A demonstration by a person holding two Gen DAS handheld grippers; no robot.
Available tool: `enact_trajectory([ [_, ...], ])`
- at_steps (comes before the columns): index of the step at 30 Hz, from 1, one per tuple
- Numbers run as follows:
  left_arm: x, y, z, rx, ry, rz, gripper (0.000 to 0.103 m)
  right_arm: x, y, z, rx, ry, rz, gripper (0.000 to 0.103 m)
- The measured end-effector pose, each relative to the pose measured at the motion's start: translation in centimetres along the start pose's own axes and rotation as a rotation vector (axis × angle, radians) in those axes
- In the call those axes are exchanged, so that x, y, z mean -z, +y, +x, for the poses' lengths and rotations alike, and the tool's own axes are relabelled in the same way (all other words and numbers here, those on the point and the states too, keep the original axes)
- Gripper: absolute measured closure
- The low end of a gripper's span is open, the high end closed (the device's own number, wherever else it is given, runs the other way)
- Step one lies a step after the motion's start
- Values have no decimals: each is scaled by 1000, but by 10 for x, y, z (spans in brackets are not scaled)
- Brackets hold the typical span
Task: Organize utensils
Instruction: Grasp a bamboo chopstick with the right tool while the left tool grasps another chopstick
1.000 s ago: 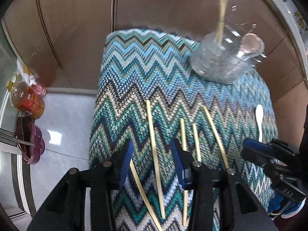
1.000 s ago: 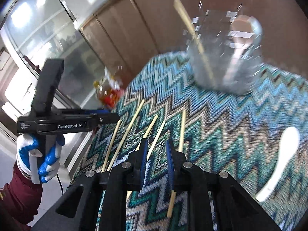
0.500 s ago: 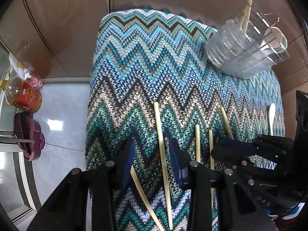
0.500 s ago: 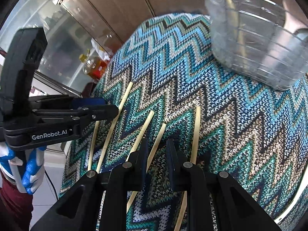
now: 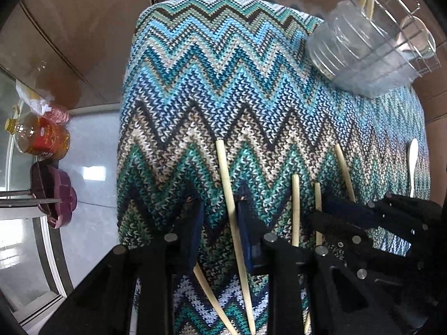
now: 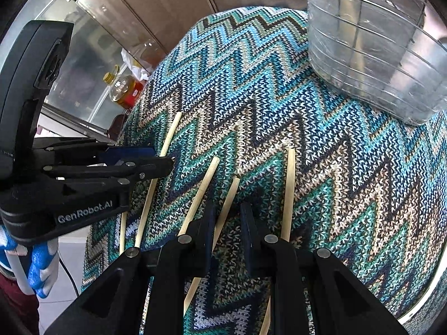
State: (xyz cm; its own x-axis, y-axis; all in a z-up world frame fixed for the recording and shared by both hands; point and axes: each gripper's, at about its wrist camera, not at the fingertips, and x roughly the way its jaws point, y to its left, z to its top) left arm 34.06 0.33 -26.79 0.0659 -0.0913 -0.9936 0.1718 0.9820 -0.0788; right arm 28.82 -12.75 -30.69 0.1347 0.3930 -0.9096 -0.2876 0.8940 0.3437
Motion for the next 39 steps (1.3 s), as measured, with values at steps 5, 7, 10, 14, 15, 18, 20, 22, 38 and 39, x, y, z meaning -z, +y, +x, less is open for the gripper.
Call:
enact_trajectory([
  [5,-6,-10,3,-40,21,-19,88,3,-11,-4,-19,-7,38,93],
  [7,-10,-17,4,-49,21,-29,92,5,-15,-6,-34,-15,59,94],
  [10,-13,-24,5,-56,11,-37,96,11,-23,-11,-68,-30,86,96],
  [14,-9,-16,1,-43,-23,-64,98,26,-24,-25,-99,-66,93,96],
  [15,-7,-12,-3,-38,-36,-74,98,30,-23,-30,-103,-79,92,97],
  [18,4,-3,-17,8,-83,-105,98,43,-20,-50,-114,-128,83,97],
  [20,11,-3,-27,27,-112,-113,98,52,-17,-62,-111,-159,80,97],
  [22,20,-3,-39,38,-137,-120,98,61,-17,-76,-118,-190,82,97],
  [38,84,16,-127,95,-416,-172,98,128,18,-175,-84,-431,12,98],
  [39,88,16,-134,101,-439,-173,98,129,20,-178,-80,-442,7,98],
])
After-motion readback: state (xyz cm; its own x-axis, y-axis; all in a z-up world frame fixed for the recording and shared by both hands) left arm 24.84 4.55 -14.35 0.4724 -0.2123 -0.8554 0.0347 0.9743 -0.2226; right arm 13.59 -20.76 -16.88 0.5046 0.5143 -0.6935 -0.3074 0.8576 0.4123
